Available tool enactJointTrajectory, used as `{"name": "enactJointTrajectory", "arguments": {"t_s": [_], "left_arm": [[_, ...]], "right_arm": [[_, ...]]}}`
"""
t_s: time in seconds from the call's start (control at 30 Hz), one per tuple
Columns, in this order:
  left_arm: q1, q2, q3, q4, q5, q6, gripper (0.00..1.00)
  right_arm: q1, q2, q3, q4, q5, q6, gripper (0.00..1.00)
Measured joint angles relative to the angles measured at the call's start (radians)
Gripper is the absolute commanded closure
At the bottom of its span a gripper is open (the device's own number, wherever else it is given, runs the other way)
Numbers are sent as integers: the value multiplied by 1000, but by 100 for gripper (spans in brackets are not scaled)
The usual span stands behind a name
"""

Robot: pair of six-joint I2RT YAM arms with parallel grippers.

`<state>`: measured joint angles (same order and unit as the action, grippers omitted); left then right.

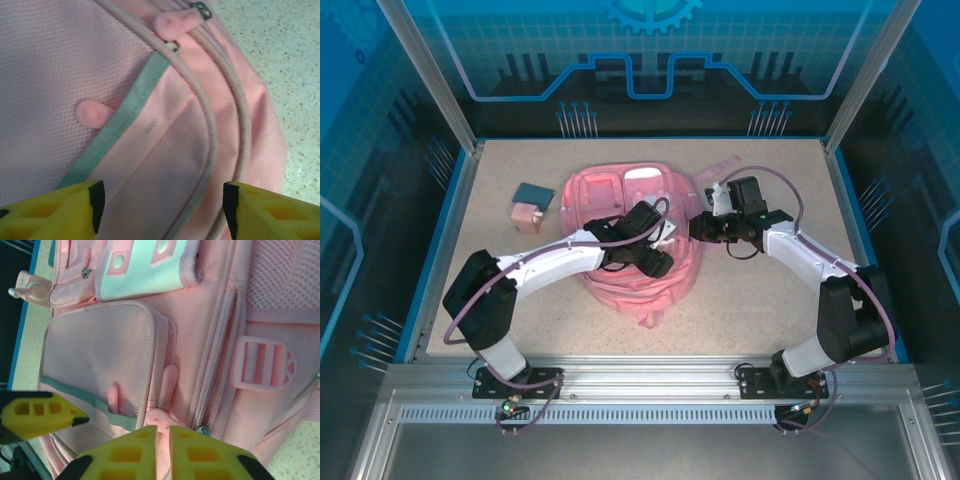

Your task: Pack the student bag

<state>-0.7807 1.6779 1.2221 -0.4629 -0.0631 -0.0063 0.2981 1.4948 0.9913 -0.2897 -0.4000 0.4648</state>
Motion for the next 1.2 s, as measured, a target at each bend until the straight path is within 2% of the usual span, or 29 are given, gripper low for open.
{"name": "enactJointTrajectory", "arguments": {"t_s": [0.3, 0.37, 0.5, 0.63, 1.0, 1.2], "left_arm": [[-29, 65, 14, -13, -107, 41, 44], [-42, 84, 28, -26, -139, 48, 51], [-68, 92, 41, -26, -207, 65, 72], [-81, 85, 34, 6, -274, 90, 86], [-87, -127, -150, 183, -315, 122, 92], [-92, -148, -188, 230, -316, 121, 93]], "right_arm": [[0, 15, 0, -12, 16, 14, 55], [0, 16, 0, -16, 22, 16, 51], [0, 16, 1, -25, 28, 29, 43], [0, 23, 10, -50, 41, 45, 41], [30, 132, 151, -146, 60, 92, 37], [57, 184, 230, -182, 63, 119, 45]]}}
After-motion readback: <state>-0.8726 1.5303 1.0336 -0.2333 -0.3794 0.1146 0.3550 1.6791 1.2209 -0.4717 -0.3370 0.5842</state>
